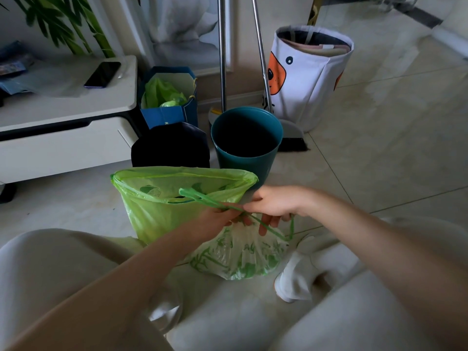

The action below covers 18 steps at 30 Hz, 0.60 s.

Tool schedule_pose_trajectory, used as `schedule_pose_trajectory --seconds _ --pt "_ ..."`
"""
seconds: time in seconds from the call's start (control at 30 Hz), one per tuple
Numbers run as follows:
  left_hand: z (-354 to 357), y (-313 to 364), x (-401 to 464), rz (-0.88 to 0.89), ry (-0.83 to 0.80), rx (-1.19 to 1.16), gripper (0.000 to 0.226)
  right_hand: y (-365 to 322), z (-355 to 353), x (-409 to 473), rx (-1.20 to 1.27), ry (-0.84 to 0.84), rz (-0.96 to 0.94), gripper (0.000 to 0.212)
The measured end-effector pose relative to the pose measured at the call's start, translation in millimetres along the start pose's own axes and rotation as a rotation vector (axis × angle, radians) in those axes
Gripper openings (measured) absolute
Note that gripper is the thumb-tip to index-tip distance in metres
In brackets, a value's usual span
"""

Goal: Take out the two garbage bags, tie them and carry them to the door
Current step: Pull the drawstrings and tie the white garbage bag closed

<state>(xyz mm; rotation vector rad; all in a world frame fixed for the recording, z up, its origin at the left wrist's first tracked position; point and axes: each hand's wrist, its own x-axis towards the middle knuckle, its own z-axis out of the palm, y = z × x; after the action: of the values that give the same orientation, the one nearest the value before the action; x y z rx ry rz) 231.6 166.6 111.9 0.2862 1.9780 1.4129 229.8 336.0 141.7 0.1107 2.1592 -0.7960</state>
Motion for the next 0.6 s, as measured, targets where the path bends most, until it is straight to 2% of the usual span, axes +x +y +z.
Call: schedule_pose_trajectory --seconds 0.07,0.23,0.3,0.37,0.6 --pt "-1.9 -2.3 0.1 0.0 -0.031 0.016 0.032 0.8 -2.9 -2.6 0.032 -0.004 -0.003 0.03" --pt "-3.7 -10.7 -0.1 0.022 -0.191 0.128 0.039 3.1 -18.5 -8.5 0.006 0.247 -0.059 0.033" --pt "-3.2 -13.2 0.4 0.024 -0.217 0.125 0.04 5.9 -23.6 -11.0 -0.003 0.295 -0.078 0.029" --pt "-3.9 -15.6 2.3 0.034 -0.209 0.085 0.041 9.9 -25.4 -12.2 -0.009 0.316 -0.076 0.024" --pt "-12.4 -27.5 12.8 -0.074 -0.109 -0.247 0.039 20.3 -30.3 -16.9 0.003 0.308 -0.072 0.03"
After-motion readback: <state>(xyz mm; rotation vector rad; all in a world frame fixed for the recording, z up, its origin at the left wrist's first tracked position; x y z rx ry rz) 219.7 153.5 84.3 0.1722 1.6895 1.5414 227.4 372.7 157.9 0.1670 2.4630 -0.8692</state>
